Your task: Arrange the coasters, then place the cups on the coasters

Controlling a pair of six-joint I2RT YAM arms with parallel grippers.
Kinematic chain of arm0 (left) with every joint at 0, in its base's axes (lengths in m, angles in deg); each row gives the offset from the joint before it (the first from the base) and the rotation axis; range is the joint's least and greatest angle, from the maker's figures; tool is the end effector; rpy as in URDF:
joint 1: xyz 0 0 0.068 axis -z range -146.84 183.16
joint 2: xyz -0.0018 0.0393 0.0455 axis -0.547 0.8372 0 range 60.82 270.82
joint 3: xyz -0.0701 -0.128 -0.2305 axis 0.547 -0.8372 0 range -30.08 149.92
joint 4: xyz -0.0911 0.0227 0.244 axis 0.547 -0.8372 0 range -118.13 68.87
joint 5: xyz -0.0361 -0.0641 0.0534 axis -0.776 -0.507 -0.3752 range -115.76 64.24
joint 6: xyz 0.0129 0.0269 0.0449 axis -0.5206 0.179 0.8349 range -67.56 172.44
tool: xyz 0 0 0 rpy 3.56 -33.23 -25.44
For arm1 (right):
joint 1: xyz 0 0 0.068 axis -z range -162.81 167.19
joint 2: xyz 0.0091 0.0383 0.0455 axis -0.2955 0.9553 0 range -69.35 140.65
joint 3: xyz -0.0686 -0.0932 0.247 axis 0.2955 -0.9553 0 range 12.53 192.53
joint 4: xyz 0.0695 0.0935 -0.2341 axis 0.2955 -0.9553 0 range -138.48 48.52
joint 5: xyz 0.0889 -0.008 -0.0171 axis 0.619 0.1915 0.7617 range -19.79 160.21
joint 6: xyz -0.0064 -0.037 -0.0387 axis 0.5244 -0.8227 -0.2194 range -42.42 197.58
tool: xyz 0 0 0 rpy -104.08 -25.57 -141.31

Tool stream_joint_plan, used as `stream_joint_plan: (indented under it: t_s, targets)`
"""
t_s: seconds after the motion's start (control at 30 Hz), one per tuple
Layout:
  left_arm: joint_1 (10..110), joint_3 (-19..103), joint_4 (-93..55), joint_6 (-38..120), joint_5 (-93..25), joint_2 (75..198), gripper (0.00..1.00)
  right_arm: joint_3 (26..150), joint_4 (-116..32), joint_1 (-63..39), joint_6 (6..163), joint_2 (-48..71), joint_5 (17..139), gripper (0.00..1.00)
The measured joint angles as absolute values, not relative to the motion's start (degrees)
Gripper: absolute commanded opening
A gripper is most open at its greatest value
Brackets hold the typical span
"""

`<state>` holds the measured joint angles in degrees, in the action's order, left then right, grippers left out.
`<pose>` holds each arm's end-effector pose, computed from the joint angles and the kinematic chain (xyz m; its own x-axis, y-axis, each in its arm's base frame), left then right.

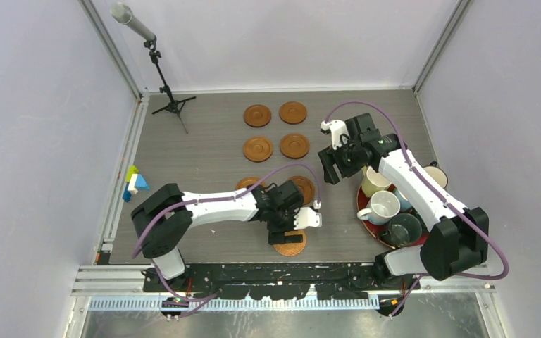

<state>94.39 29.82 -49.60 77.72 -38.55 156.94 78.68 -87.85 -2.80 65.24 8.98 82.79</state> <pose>0.1508 -0.2910 0.1814 -0.0089 0.8815 -0.4721 0.9999 0.0109 0.0015 0.2562 0.1015 0.2862 -0.6889 -0.4726 -0.5495 -0.6017 0.7957 0.0700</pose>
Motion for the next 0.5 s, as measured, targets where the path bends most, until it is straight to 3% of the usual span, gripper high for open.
stream_joint_plan:
  t_s: [0.5]
  targets:
    - [95.64,28.18,-46.56,77.15,-37.37,158.21,0.72,77.78,-89.49,-2.17,65.51,8.8,82.83,0.73]
